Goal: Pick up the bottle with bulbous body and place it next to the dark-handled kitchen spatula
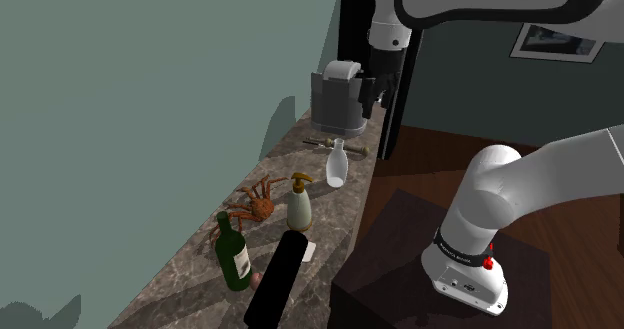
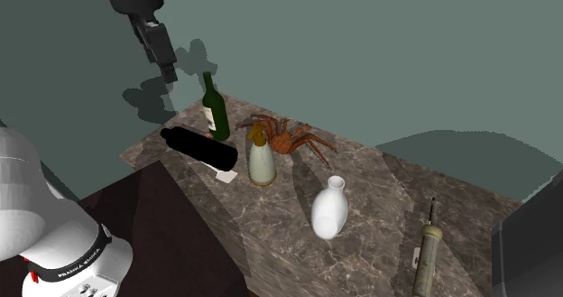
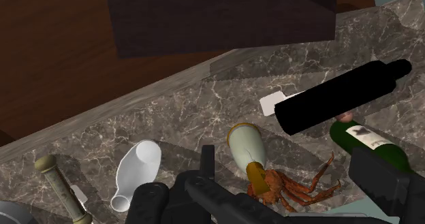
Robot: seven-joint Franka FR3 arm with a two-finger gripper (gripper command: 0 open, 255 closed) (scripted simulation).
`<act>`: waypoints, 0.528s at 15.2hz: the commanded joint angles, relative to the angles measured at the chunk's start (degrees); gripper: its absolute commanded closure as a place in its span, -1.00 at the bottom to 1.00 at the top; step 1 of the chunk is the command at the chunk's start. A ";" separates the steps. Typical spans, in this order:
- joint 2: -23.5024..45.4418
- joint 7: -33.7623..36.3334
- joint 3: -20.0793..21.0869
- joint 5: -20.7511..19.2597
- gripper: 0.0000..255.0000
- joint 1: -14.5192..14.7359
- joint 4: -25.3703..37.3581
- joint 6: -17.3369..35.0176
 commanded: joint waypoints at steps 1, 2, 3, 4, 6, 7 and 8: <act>0.00 0.00 0.00 0.00 -1.00 0.00 0.00 0.00; 0.93 -0.75 -0.65 -0.52 -1.00 -0.29 -0.80 1.78; 1.94 -1.49 -1.31 -1.02 -1.00 -0.58 -1.52 3.57; 3.04 -2.21 -1.97 -1.51 -1.00 -0.87 -2.17 5.37; 5.47 -3.65 -3.28 -2.43 -1.00 -1.45 -3.22 9.01; 6.81 -4.35 -3.94 -2.86 -1.00 -1.73 -3.64 10.83; 8.23 -5.06 -4.60 -3.26 -1.00 -2.00 -3.97 12.66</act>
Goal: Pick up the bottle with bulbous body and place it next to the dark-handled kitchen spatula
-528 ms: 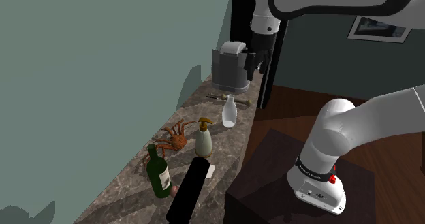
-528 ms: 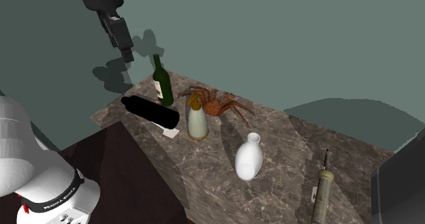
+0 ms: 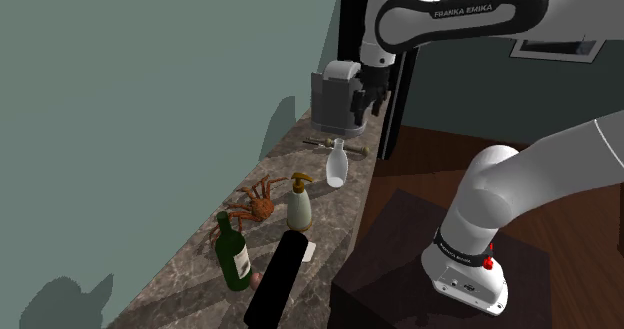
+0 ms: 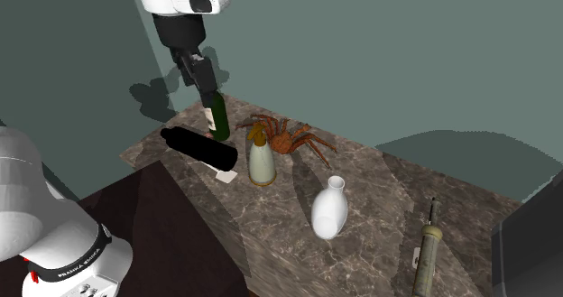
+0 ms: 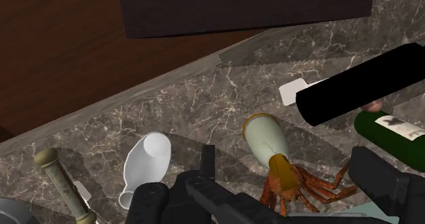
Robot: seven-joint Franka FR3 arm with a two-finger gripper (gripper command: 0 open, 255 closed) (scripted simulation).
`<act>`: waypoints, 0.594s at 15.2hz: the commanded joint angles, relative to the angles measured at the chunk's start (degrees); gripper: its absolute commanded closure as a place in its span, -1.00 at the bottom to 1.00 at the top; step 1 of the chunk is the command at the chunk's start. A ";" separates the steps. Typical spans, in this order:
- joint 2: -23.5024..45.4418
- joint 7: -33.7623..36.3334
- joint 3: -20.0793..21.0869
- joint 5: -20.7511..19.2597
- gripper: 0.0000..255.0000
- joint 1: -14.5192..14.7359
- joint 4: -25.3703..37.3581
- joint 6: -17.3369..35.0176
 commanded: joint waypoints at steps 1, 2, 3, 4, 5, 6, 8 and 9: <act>2.86 -1.44 -1.34 -0.82 -1.00 -0.55 -0.80 3.90; 4.42 -2.14 -2.00 -1.17 -1.00 -0.80 -0.97 5.72; 6.05 -2.83 -2.66 -1.48 -1.00 -1.04 -1.05 7.52; 7.75 -3.52 -3.33 -1.77 -1.00 -1.25 -1.06 9.31; 9.51 -4.22 -3.99 -2.00 -1.00 -1.46 -0.98 11.08; 11.33 -4.92 -4.65 -2.20 -1.00 -1.64 -0.82 12.82; 15.12 -6.36 -5.95 -2.43 -1.00 -1.97 -0.25 16.22; 17.09 -7.11 -6.59 -2.46 -1.00 -2.11 0.16 17.87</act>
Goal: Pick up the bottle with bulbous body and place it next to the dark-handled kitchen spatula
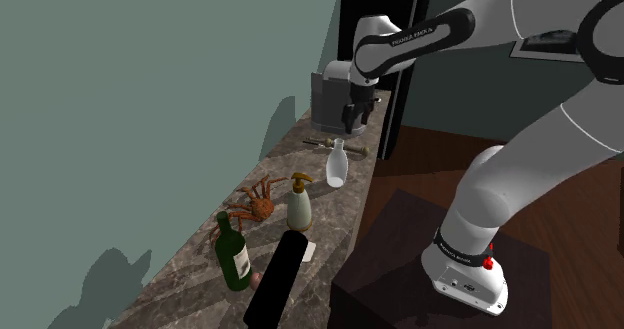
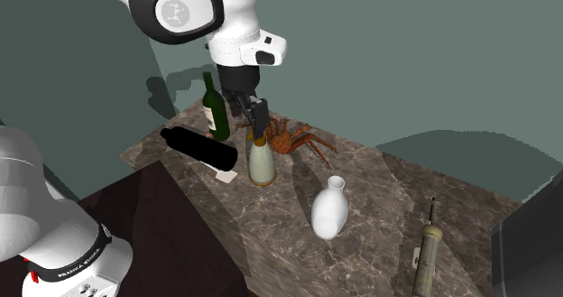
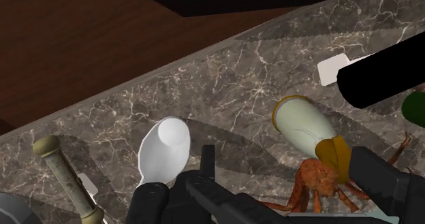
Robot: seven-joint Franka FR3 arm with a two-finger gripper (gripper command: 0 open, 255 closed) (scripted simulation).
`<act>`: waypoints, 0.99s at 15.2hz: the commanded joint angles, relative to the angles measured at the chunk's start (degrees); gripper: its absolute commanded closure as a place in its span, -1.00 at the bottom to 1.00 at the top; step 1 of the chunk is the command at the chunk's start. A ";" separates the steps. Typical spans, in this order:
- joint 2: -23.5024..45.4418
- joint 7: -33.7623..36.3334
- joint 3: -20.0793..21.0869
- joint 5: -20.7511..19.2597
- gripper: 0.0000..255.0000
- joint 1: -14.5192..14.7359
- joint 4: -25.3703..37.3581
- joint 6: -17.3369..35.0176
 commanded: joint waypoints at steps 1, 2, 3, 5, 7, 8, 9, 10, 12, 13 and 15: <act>3.95 -1.52 -1.28 -0.03 -1.00 -0.27 0.80 3.39; 6.00 -2.31 -1.89 0.08 -1.00 -0.39 1.37 4.95; 8.08 -3.13 -2.50 0.25 -1.00 -0.49 2.02 6.47; 12.34 -4.84 -3.68 0.84 -1.00 -0.64 3.55 9.33; 16.70 -6.70 -4.73 1.77 -1.00 -0.83 5.39 11.94; 18.91 -7.68 -5.20 2.36 -1.00 -0.94 6.42 13.15; 21.14 -8.69 -5.63 3.04 -1.00 -1.07 7.53 14.29; 23.38 -9.73 -6.00 3.79 -1.00 -1.23 8.71 15.35; 27.88 -11.88 -6.55 5.49 -1.00 -1.70 11.30 17.24; 30.15 -12.97 -6.73 6.41 -1.00 -2.01 12.71 18.07; 34.67 -15.11 -6.85 8.31 -1.00 -2.81 15.75 19.47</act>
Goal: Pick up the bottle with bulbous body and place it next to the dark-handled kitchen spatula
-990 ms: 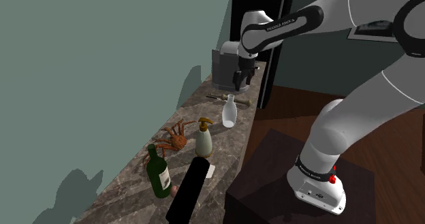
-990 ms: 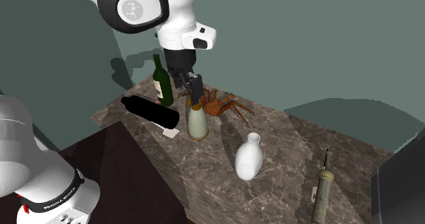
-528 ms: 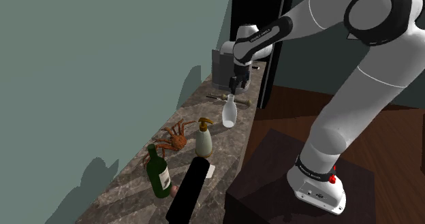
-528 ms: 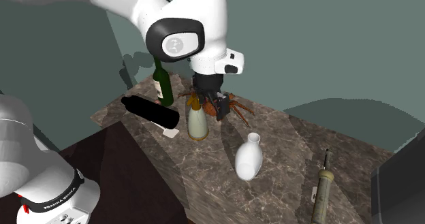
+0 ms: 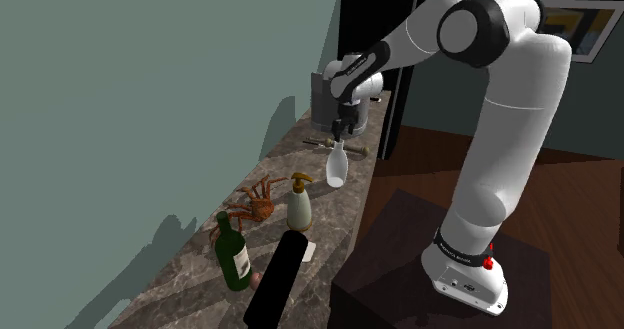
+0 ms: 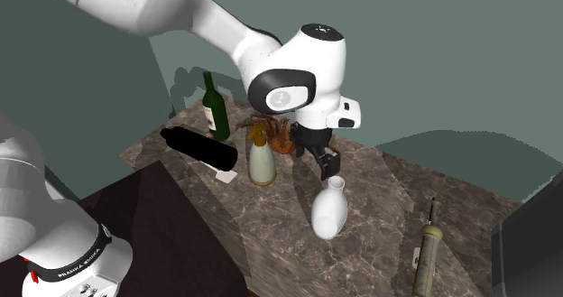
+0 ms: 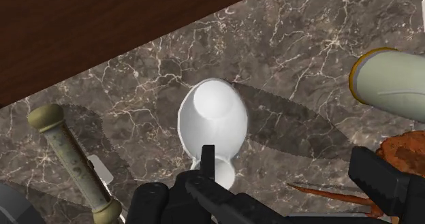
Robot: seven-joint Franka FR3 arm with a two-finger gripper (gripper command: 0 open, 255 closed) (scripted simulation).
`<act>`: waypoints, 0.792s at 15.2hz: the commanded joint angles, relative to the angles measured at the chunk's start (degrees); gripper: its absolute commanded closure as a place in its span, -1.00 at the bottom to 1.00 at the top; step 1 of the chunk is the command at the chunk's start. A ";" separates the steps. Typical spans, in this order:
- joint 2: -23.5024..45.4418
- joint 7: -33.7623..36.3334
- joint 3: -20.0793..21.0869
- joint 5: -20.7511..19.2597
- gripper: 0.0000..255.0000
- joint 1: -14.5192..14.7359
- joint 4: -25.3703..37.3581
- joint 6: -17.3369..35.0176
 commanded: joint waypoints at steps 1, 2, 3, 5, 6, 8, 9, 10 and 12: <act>4.22 -2.00 -0.04 1.77 -1.00 -0.82 2.87 1.31; 6.46 -3.00 0.05 2.70 -1.00 -1.34 4.58 1.81; 8.70 -3.94 0.21 3.59 -1.00 -1.93 6.36 2.24; 13.16 -5.65 0.64 5.21 -1.00 -3.21 10.14 2.86; 14.61 -6.15 0.84 5.67 -1.00 -3.68 11.43 3.01; 15.77 -6.46 1.17 6.14 -1.00 -3.92 11.41 4.16; 16.36 -6.62 1.32 6.38 -1.00 -4.03 11.42 4.73; 16.96 -6.78 1.47 6.63 -1.00 -4.14 11.44 5.29; 18.18 -7.11 1.79 7.12 -1.00 -4.37 11.53 6.39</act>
